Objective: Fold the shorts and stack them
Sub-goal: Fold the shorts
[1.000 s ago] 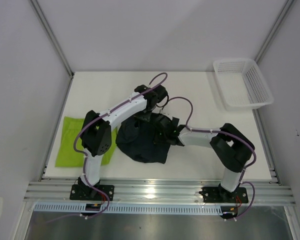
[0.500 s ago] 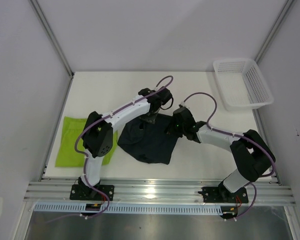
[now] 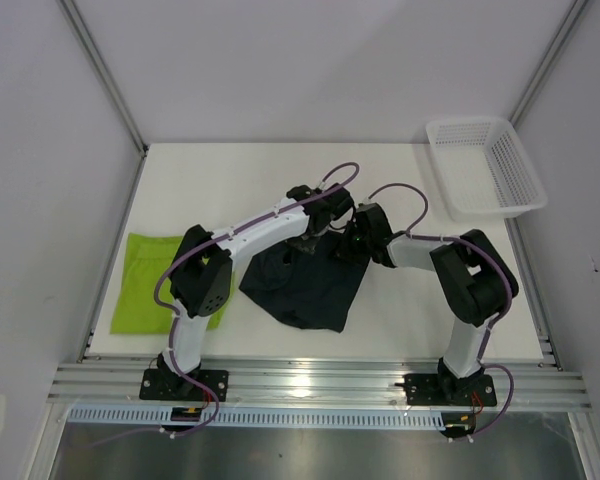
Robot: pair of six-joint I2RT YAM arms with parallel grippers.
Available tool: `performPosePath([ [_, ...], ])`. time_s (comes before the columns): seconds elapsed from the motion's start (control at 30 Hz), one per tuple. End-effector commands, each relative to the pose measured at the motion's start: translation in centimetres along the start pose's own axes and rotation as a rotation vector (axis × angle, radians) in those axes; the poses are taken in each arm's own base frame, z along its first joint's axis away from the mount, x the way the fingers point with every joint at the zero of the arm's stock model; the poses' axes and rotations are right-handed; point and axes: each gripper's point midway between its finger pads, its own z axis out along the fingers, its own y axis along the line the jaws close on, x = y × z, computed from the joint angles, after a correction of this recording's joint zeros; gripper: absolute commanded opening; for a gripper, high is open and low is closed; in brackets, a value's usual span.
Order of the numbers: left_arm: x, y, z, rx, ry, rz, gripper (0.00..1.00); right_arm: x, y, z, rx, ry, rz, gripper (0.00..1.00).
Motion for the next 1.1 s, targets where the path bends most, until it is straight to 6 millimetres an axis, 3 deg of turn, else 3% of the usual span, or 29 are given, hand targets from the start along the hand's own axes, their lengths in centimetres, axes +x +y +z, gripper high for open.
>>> performPosePath([
  [0.0,-0.4,1.0,-0.7,-0.037,-0.034,0.013,0.01,-1.7,3.4,0.5,-0.172,-0.001,0.012,0.08],
  [0.4,-1.6,3.1,-3.6,-0.071,-0.086,0.024,0.01,-3.5,8.1,0.3,-0.436,-0.009,0.048,0.04],
  [0.53,-1.7,3.9,-4.7,-0.083,-0.115,0.017,0.01,-3.5,9.0,1.6,-0.499,0.039,0.079,0.03],
  [0.73,-1.9,4.7,-5.8,-0.093,-0.136,0.009,0.00,-3.3,8.3,4.8,-0.487,0.083,0.107,0.03],
  [0.8,-1.9,4.5,-5.9,-0.086,-0.137,0.019,0.00,-2.8,7.2,6.1,-0.441,0.103,0.125,0.02],
  [1.07,-1.4,3.3,-5.8,-0.111,-0.123,0.091,0.00,-2.4,5.3,7.5,-0.355,0.121,0.145,0.01],
])
